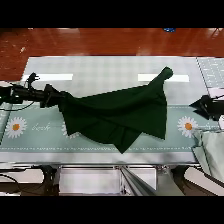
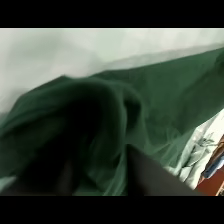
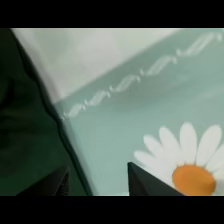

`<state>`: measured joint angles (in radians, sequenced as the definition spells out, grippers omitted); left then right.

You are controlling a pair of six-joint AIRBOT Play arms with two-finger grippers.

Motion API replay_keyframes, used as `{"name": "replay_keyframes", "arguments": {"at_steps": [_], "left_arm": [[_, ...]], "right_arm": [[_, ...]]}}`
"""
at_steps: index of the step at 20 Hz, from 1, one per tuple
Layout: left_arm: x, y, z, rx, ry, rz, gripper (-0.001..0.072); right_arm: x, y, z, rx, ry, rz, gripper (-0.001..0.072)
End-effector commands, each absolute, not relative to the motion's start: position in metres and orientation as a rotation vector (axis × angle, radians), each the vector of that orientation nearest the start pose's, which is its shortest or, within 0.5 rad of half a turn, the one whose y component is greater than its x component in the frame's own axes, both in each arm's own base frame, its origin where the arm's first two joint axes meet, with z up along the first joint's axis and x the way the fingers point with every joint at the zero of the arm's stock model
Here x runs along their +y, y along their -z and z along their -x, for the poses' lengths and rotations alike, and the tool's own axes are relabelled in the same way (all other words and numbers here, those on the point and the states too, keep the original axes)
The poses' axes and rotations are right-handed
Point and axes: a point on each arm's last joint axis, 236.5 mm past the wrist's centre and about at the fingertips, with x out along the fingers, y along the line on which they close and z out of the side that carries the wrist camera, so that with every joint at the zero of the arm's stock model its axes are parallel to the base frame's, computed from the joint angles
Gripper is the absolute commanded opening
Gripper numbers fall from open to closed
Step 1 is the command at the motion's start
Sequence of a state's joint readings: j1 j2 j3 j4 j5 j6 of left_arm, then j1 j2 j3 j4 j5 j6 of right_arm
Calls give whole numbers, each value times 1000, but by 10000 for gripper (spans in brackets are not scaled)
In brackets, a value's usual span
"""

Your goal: Fold the shirts.

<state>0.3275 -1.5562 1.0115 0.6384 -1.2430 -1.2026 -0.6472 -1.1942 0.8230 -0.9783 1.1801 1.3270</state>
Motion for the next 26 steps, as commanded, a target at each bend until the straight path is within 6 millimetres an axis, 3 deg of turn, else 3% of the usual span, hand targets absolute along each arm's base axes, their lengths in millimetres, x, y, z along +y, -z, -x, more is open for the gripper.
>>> {"name": "replay_keyframes", "arguments": {"at_steps": [1, 3, 5, 9, 13, 16, 18, 20, 21, 22, 24, 26], "left_arm": [[-77, 59, -396, 1297, 410, 969, 35], [-76, 58, -400, 1285, 409, 968, 26], [-76, 58, -400, 1284, 410, 967, 26], [-77, 57, -399, 1287, 414, 967, 26], [-79, 56, -397, 1295, 423, 968, 26], [-84, 56, -395, 1299, 444, 949, 26], [-88, 56, -395, 1302, 451, 945, 26], [-90, 52, -396, 1293, 460, 959, 26], [-91, 45, -400, 1271, 466, 980, 26], [-92, 36, -406, 1243, 475, 997, 26], [-94, 6, -417, 1184, 528, 998, 26], [-93, -42, -430, 1096, 602, 964, 25]], "right_arm": [[-47, 51, -265, 1373, 14, -866, 408], [-29, 61, -235, 1489, -43, -870, 408], [-14, 70, -226, 1523, -50, -918, 408], [20, 88, -208, 1673, -107, -844, 408], [45, 107, -211, 1741, -128, -786, 408], [69, 112, -237, 1668, -149, -821, 403], [86, 104, -262, 1578, -190, -851, 314], [107, 84, -286, 1508, -297, -823, 303], [115, 72, -295, 1485, -349, -793, 119], [121, 59, -306, 1450, -399, -751, 21], [130, 33, -324, 1402, -468, -701, 19], [126, -7, -349, 1313, -506, -648, 19]]}}
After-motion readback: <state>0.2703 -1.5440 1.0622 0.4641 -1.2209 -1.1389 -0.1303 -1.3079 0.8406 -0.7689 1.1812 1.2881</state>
